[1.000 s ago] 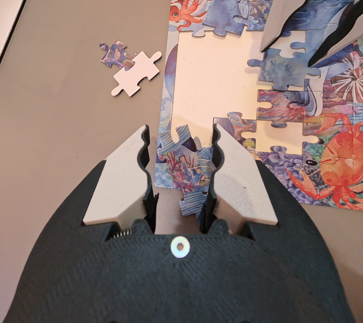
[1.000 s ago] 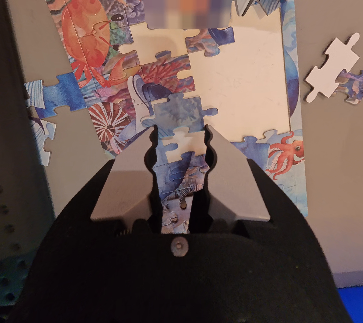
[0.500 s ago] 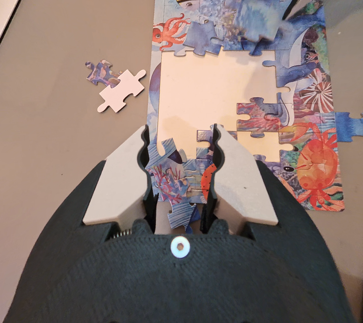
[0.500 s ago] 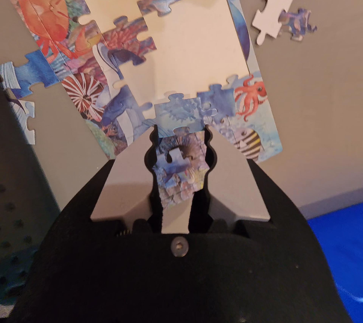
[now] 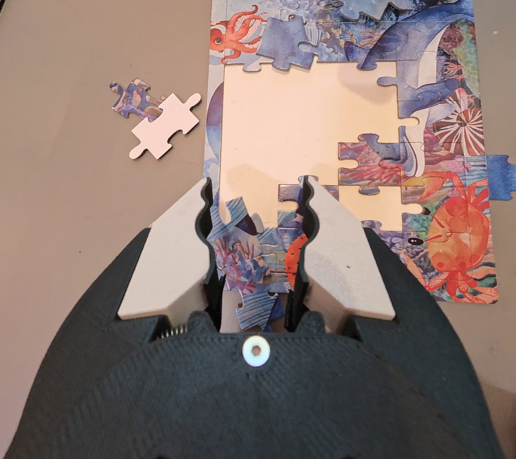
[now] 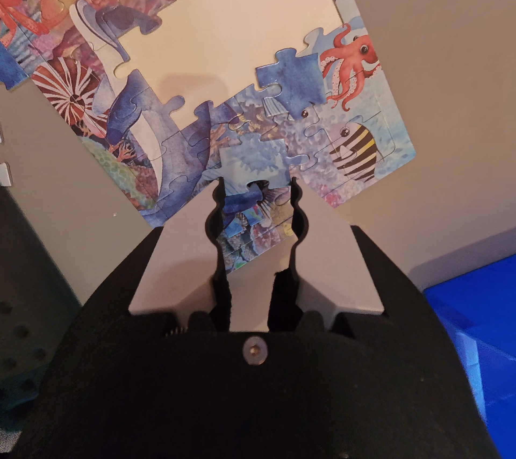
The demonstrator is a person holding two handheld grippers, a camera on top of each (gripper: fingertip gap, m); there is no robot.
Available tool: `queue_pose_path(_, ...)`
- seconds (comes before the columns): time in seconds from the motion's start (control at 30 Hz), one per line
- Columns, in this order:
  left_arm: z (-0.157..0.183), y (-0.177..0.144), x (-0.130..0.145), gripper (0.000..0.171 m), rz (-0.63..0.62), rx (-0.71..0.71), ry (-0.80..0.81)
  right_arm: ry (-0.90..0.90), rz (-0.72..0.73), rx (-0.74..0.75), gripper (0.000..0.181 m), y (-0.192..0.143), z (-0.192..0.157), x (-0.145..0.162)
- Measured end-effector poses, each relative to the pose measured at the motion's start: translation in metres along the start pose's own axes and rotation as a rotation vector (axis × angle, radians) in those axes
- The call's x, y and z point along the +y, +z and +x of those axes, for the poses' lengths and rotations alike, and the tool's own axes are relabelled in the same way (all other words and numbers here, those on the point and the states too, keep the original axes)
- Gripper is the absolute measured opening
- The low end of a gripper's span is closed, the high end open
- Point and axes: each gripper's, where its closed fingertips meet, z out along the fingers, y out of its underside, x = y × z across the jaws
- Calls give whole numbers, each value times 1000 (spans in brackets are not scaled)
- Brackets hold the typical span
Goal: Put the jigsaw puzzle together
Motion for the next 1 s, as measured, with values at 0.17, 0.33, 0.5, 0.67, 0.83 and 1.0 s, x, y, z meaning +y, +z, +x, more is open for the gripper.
queue_pose_path(0.17,0,2,2,63,-8,3,1,-32,-9,-28,46,1,0,-8)
queue_pose_path(0.33,0,3,3,63,-13,2,2,-9,-68,31,47,8,16,-3)
queue_pose_path(0.5,1,3,3,63,-13,7,1,-8,-7,7,50,-2,8,-11)
queue_pose_path(0.67,6,5,3,65,-22,25,9,-23,2,-55,52,-8,-16,-9)
queue_pose_path(0.83,7,5,3,66,-25,28,14,-21,-24,-79,55,-8,-34,3)
queue_pose_path(1.0,8,6,2,65,-23,30,16,43,-47,-61,56,-4,-27,21)
